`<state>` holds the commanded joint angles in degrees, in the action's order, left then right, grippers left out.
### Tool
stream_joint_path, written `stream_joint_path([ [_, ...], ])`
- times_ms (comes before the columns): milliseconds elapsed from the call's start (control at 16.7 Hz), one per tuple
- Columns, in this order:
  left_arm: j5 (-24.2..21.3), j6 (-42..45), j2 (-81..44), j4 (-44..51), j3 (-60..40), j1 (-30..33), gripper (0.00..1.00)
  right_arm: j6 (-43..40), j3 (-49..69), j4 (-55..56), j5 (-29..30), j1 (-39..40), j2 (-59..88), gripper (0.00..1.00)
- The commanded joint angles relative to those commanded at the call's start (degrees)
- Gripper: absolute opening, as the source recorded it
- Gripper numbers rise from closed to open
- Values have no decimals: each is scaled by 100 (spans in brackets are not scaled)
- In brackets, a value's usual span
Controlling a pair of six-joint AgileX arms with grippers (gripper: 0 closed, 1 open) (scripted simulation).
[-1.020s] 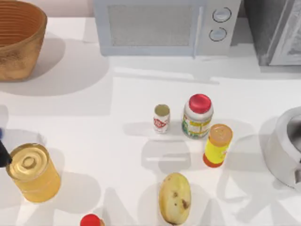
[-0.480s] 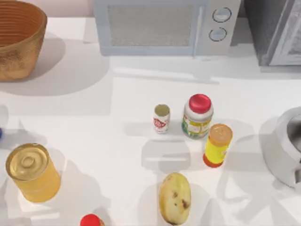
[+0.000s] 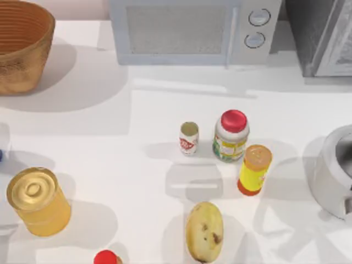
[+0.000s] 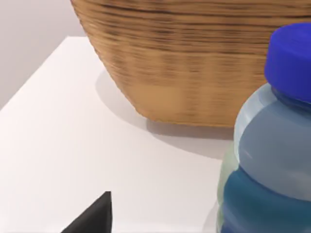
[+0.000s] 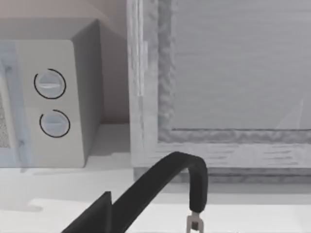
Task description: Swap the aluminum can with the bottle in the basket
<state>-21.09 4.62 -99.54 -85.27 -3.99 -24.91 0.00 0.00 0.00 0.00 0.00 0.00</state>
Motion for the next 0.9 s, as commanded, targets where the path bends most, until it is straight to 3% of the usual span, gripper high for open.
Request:
stream_joint_path([
  [360,-568,131,-1570,-1362,-26,-41,100,0,0,0,0,0,0,100],
  [900,-562,122,-1680,-1295,-205,-25,100,0,0,0,0,0,0,100],
])
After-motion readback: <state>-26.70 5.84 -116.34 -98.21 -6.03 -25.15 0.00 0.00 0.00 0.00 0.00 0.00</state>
